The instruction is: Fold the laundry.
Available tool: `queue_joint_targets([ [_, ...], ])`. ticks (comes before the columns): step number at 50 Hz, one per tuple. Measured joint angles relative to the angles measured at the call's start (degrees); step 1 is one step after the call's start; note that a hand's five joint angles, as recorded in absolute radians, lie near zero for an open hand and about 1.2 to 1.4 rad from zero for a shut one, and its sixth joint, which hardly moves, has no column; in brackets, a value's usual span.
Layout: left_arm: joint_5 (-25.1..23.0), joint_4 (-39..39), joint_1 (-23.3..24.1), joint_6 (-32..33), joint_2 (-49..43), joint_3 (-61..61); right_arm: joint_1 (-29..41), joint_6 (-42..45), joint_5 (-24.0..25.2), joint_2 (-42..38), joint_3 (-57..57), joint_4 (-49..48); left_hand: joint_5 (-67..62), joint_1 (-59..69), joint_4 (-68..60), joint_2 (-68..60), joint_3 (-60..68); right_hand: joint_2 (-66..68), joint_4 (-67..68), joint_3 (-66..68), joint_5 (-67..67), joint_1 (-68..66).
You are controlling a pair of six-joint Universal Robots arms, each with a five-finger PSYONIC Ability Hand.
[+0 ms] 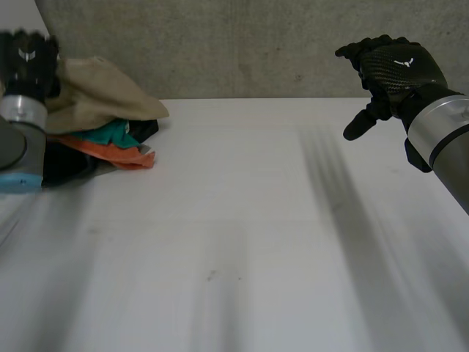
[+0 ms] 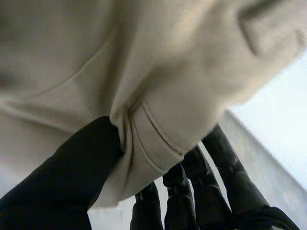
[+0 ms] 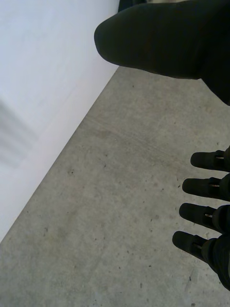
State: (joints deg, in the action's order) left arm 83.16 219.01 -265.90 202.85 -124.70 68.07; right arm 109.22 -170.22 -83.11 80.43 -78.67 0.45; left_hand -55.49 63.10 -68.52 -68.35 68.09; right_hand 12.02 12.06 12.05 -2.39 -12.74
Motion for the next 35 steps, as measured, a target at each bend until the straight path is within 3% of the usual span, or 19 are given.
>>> queue_joint_targets([
  [6, -0.2, -1.9, 10.6, -10.8, 17.1, 8.5, -0.3, 0.4, -0.1, 0.1, 0.2, 0.0, 0.0, 1.5, 0.0, -0.1, 0.0, 0.0, 0.0, 0.0, 0.0, 0.0],
  [12, -0.3, -6.1, 21.1, -19.6, 23.9, 14.8, -0.6, 0.3, -0.2, 0.2, 0.5, -0.1, -1.3, 1.5, -0.2, -0.1, 0.0, 0.0, 0.0, 0.0, 0.0, 0.0],
  [19, 0.0, -11.4, 31.9, -23.1, 17.1, 19.2, -0.8, 0.4, 0.3, 0.0, 0.8, -0.2, -0.8, 0.7, 0.3, 0.5, -0.5, 0.0, 0.0, 0.0, 0.0, 0.0],
  [21, 0.1, -13.7, 34.1, -23.1, 13.4, 19.4, -0.8, 0.6, 0.5, -0.3, 1.0, -0.2, 12.3, -13.5, 14.1, 15.4, -14.1, 0.0, 0.0, 0.0, 0.0, 0.0],
  [22, 0.2, -15.3, 35.1, -23.0, 11.4, 19.3, -0.8, 0.7, 0.6, -0.5, 1.0, -0.1, 23.8, -25.8, 26.1, 27.2, -26.7, 0.0, 0.0, 0.0, 0.0, 0.0],
  [23, 0.3, -16.6, 35.7, -22.9, 10.1, 19.1, -0.8, 0.9, 0.7, -0.8, 1.1, -0.1, 23.8, -25.8, 26.1, 27.2, -26.7, 0.0, 0.0, 0.0, 0.0, 0.0],
  [24, 0.3, -18.2, 36.2, -22.7, 8.6, 18.9, -0.8, 1.3, 0.8, -1.3, 1.1, 0.0, 34.5, -35.7, 37.2, 37.0, -36.5, 0.0, 0.0, 0.0, 0.0, 0.0],
  [26, 0.4, -22.0, 36.9, -22.3, 6.5, 18.0, -0.8, 2.8, 1.0, -2.4, 1.1, 0.1, 41.8, -39.3, 44.5, 43.8, -43.2, 0.0, 0.0, 0.0, 0.0, 0.0],
  [35, 0.2, -28.8, 34.0, -21.5, 14.4, 17.7, -0.3, 13.6, 1.3, -4.6, 0.8, 3.3, 48.3, -44.5, 50.7, 50.3, -50.0, 0.0, 0.0, 0.0, 0.0, 0.0],
])
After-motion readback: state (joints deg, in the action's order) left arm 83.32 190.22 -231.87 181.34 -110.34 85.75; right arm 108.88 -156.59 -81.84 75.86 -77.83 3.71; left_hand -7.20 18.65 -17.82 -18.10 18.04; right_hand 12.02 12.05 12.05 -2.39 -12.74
